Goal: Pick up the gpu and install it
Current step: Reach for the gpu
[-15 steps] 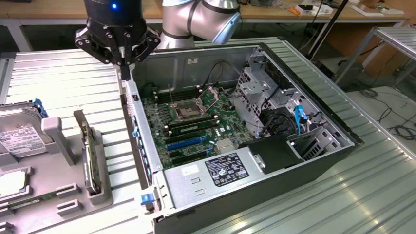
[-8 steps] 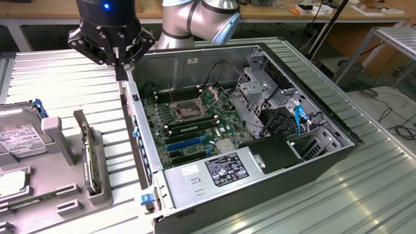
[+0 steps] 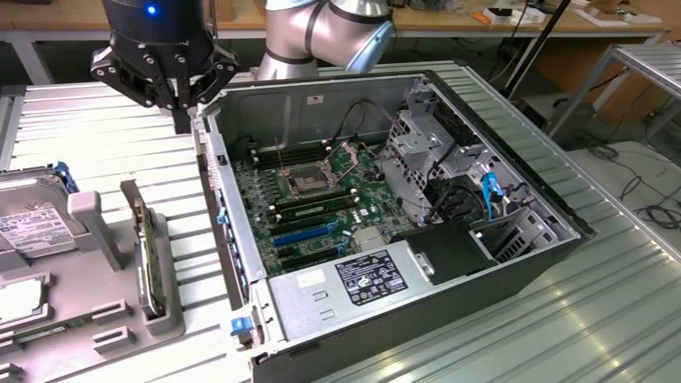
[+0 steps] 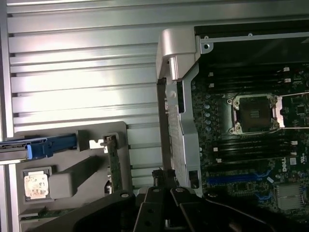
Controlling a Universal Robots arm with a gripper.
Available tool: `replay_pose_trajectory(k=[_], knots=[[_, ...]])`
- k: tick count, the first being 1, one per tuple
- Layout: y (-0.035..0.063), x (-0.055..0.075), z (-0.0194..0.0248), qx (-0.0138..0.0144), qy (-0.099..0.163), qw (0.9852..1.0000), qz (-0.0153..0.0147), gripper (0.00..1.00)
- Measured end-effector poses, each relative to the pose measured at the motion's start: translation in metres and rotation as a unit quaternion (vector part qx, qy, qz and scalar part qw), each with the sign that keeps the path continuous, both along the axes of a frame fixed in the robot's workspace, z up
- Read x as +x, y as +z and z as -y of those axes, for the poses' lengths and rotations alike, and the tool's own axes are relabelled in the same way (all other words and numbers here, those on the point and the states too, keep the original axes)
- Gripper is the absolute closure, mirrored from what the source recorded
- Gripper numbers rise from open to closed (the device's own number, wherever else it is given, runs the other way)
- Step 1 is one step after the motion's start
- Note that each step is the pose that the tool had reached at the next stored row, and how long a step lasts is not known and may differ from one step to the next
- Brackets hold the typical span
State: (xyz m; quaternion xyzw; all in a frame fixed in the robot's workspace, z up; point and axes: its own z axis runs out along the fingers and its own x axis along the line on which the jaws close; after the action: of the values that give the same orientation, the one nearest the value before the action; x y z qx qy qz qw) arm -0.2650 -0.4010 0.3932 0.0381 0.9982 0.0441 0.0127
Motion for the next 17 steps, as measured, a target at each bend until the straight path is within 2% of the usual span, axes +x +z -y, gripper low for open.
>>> replay_pose_trajectory(k=[17], knots=[[0.0000,-0.030,0.0006,0.0000,0.000,1.0000,0.0000,0.89]])
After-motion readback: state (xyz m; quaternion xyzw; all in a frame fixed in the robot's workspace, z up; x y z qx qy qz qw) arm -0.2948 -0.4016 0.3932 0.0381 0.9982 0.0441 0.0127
